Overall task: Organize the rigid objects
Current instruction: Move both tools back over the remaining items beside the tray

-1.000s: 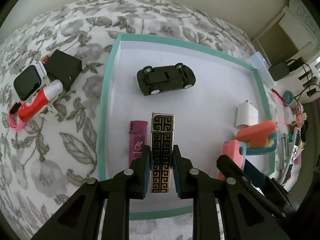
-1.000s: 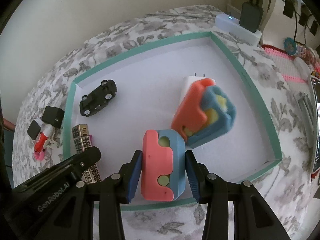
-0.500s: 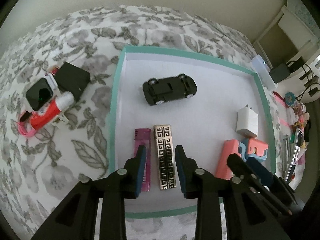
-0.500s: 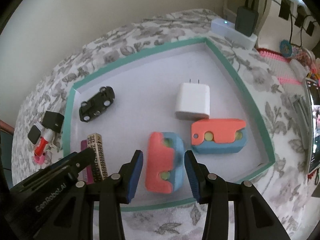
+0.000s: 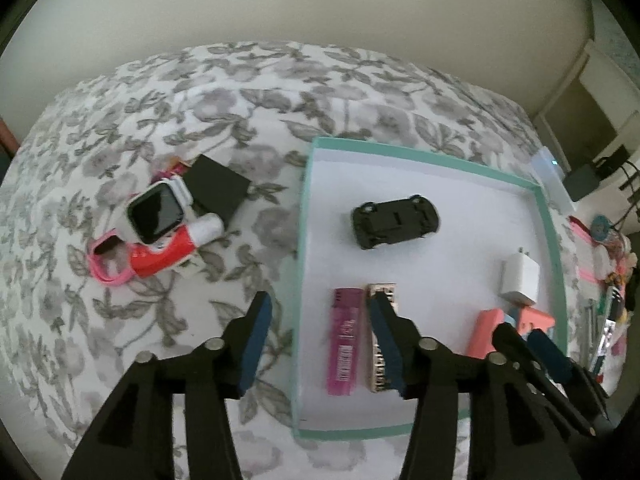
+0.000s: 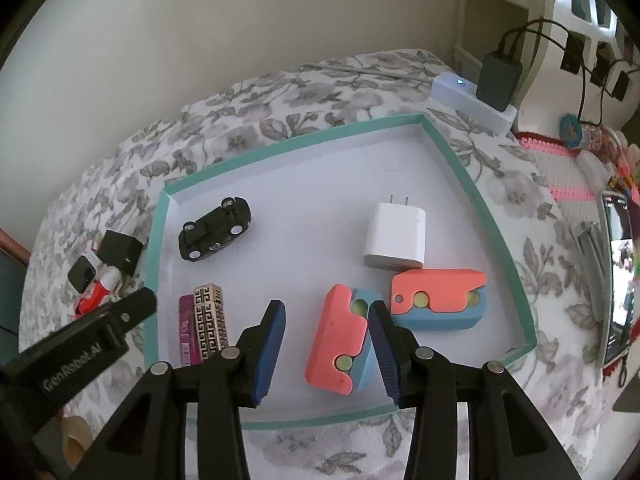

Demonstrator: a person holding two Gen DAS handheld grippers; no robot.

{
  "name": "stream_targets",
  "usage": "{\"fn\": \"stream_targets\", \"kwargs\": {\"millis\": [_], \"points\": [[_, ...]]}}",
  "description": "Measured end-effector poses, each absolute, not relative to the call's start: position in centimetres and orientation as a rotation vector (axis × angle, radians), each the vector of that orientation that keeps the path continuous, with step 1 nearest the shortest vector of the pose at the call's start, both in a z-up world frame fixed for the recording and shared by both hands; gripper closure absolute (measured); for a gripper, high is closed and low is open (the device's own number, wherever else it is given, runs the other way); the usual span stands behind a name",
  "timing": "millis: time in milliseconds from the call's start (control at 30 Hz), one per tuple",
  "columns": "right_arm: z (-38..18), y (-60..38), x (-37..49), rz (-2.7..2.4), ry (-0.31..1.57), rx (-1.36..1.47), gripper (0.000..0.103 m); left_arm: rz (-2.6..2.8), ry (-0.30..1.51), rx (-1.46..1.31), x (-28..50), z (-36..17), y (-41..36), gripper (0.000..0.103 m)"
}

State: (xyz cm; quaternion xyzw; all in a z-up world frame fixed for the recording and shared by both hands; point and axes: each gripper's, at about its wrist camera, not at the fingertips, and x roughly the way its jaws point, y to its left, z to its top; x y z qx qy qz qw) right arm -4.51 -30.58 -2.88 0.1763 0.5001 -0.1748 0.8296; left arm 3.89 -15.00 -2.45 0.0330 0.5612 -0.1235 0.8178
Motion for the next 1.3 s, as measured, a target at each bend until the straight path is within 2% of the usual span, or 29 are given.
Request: {"fn": "stream_targets", "kwargs": {"millis": [100, 133, 233, 300, 367, 433, 533, 567, 633, 700, 867, 1300], "points": [[-3.0, -30.5, -4.5, -0.379, 1.062, 0.359, 0.043, -0.218, 1.184, 0.088, 4.1, -2.5, -14.5, 0.038], [-3.0, -30.5, -4.5, -0.385, 1.063, 0.353, 0.042, -0.2, 1.179, 0.091, 4.2, -2.5, -14.2, 0.033], [-3.1, -30.6, -4.4, -0.402, 1.065, 0.337, 0.035, -0.153, 1.164, 0.102, 4.5, -2.6, -13.5, 0.028], [-3.2, -30.7, -4.4, -0.406, 1.067, 0.333, 0.035, -0.128, 1.154, 0.107, 4.6, -2.6, -13.1, 0.023], [-3.3, -30.7, -4.4, -0.411, 1.07, 0.332, 0.032, -0.113, 1.147, 0.108, 4.8, -2.6, -12.7, 0.021], [-3.4, -30.8, -4.3, -0.417, 1.073, 0.327, 0.021, -0.104, 1.145, 0.108, 5.0, -2.6, -12.3, 0.021], [-3.5, -30.7, -4.2, -0.425, 1.072, 0.317, 0.016, -0.087, 1.138, 0.109, 5.2, -2.5, -11.9, 0.021], [-3.5, -30.7, -4.2, -0.426, 1.072, 0.315, 0.015, -0.084, 1.136, 0.109, 5.2, -2.5, -11.7, 0.019], [-3.6, -30.6, -4.2, -0.429, 1.07, 0.311, 0.01, -0.077, 1.132, 0.107, 5.4, -2.5, -11.5, 0.01], [-3.6, -30.6, -4.2, -0.431, 1.067, 0.307, 0.004, -0.066, 1.125, 0.11, 5.5, -2.4, -11.2, 0.01], [-3.6, -30.4, -4.0, -0.422, 1.061, 0.294, 0.0, -0.046, 1.106, 0.106, 5.7, -2.2, -10.3, 0.01], [-3.5, -30.2, -3.8, -0.411, 1.053, 0.297, 0.0, -0.028, 1.093, 0.05, 6.7, -1.1, -7.3, 0.01]]}}
